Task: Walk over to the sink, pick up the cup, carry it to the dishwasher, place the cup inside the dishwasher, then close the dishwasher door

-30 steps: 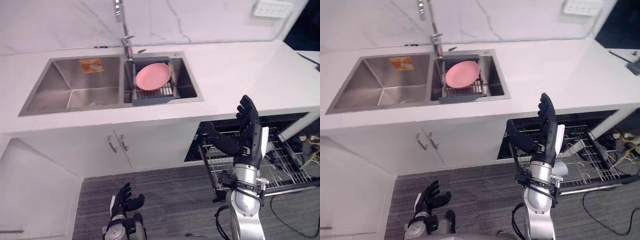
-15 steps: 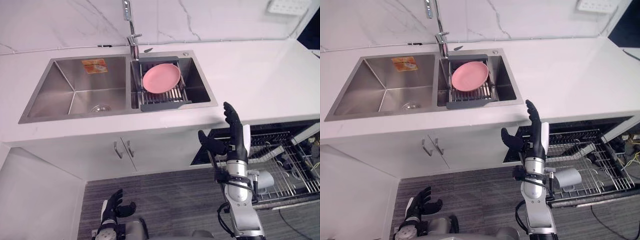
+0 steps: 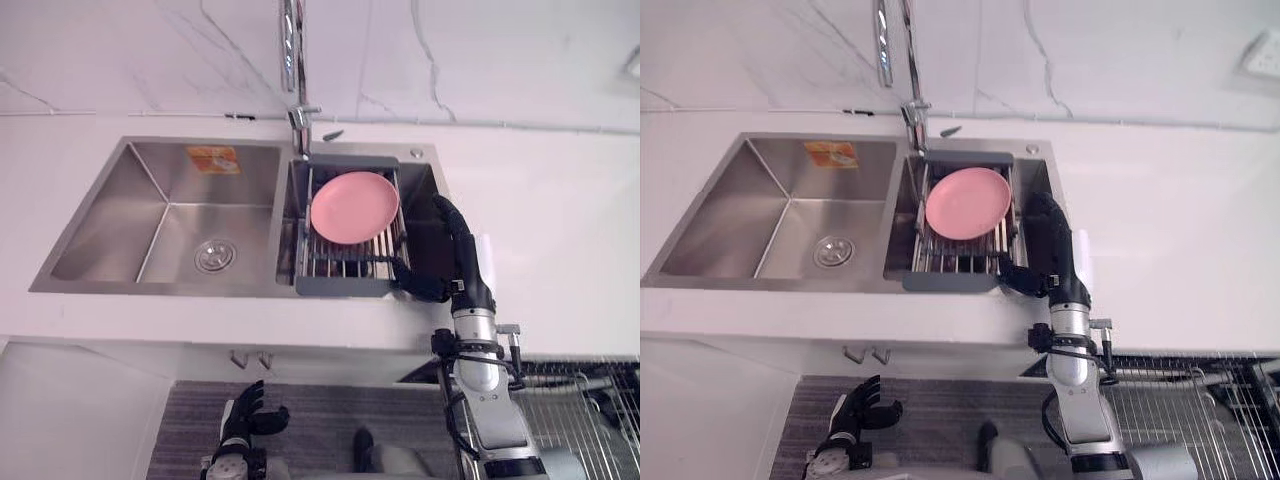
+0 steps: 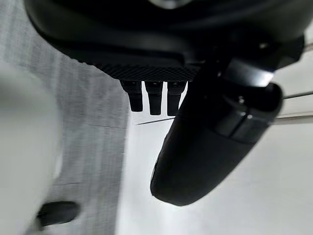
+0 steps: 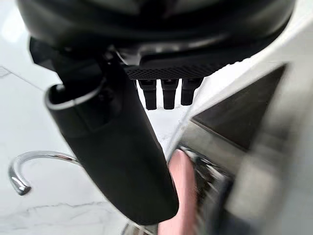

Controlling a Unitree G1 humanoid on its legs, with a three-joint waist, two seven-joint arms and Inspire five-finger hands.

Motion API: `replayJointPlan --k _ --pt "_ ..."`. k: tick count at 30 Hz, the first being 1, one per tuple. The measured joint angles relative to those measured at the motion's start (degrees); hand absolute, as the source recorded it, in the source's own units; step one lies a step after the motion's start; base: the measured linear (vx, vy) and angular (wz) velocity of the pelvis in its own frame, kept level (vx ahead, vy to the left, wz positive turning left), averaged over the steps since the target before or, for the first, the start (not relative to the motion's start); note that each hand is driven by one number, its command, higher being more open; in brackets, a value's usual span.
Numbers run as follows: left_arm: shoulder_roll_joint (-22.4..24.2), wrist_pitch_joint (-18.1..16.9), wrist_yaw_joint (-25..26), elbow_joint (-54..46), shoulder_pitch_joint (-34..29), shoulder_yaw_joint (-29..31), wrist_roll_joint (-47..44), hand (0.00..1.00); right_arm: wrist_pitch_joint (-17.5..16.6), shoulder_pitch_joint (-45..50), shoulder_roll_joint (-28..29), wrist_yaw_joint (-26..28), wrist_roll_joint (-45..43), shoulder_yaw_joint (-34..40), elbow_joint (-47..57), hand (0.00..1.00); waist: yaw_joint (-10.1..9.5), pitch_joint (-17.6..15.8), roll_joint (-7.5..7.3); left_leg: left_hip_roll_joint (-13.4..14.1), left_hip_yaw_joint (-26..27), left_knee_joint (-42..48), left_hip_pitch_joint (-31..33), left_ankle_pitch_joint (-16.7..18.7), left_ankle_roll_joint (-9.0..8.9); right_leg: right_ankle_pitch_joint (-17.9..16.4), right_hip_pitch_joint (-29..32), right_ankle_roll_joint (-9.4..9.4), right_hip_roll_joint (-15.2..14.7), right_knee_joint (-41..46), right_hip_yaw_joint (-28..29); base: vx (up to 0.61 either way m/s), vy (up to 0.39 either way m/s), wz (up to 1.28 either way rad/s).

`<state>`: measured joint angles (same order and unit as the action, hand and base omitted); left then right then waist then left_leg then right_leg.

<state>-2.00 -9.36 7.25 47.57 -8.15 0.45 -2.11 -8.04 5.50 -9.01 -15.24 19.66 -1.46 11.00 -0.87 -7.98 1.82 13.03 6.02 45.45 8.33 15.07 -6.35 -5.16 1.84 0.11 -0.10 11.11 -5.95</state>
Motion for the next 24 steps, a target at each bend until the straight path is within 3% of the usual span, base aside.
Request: replayJointPlan --k 2,3,4,5,8,17,18,24 --pt "0.0 0.02 -0.08 -0.4 0.29 0.03 0.0 0.9 -0.51 -0.25 0.69 -0.85 -0.04 0.09 1.34 0.9 -0.17 -0.13 -0.22 -0.57 0.01 -3.74 2.6 2.77 1.71 0.05 -0.82 0.09 -0.46 -0.19 0.66 0.11 0.162 -0.11" --pt "0.09 0.03 -0.38 -0.56 0.23 -0.59 0.04 0.9 -1.1 -0.57 0.56 -1.06 -0.06 0.54 2.0 0.9 -0.13 -0.29 1.22 -1.32 -0.71 -16.67 3.04 -1.76 1.99 -0.14 -0.82 1.3 0.1 -0.05 1.29 0.06 0.169 -0.13" --pt "-0.03 0.06 -1.17 -1.15 0.17 -1.1 0.11 0.9 -1.39 -0.57 0.93 -1.07 -0.05 0.66 1.97 0.9 -0.46 -0.75 0.86 -1.62 -0.61 -17.84 2.49 -1.57 2.06 -0.55 -0.9 2.21 0.11 -0.26 1.87 0.06 0.21 -0.02" --pt "-1.55 0.08 -2.61 -1.95 0.3 -2.55 0.35 0.9 -1.37 -0.35 1.62 -0.86 -0.05 0.67 1.79 0.9 -0.36 -1.2 -0.6 -3.66 -0.38 -20.92 1.54 -3.09 2.68 -0.09 -0.81 2.89 -1.38 -1.41 3.15 0.04 0.161 0.12" --pt "-2.19 0.91 -3.99 -1.64 0.89 -4.3 2.18 0.9 -1.39 -0.53 1.67 -0.1 0.01 0.55 1.49 0.9 0.17 -1.09 -1.7 -6.9 0.43 -26.03 -0.77 -5.6 3.98 0.59 -1.71 4.03 -3.92 -4.29 5.42 0.02 0.135 0.11" --pt "-2.59 0.72 -2.4 0.47 0.85 -3.04 2.25 0.9 -1.15 2.02 0.46 0.92 0.17 2.12 -2.91 0.9 0.81 -0.85 -1.76 -7.52 2.31 -33.03 -4.51 -8.77 3.19 1.84 -2.05 4.46 -3.71 -6.39 7.67 0.0 -0.018 -0.11" --pt "-3.7 0.28 -0.99 2.89 0.45 -3.01 2.21 0.9 -0.78 2.0 0.46 1.51 0.17 2.22 -5.81 0.9 0.51 0.58 -2.83 -8.38 2.18 -38.52 -6.47 -12.13 3.24 4.33 -2.59 4.44 -3.86 -9.61 8.85 0.0 0.0 0.0" --pt "-3.68 0.27 -1.0 3.02 0.44 -2.66 2.21 0.9 -0.78 2.0 0.47 1.51 0.16 2.22 -6.1 0.9 0.5 0.61 -2.84 -8.4 2.2 -38.72 -6.61 -12.21 3.25 4.33 -2.61 4.44 -3.87 -9.61 8.88 0.0 0.0 0.0"
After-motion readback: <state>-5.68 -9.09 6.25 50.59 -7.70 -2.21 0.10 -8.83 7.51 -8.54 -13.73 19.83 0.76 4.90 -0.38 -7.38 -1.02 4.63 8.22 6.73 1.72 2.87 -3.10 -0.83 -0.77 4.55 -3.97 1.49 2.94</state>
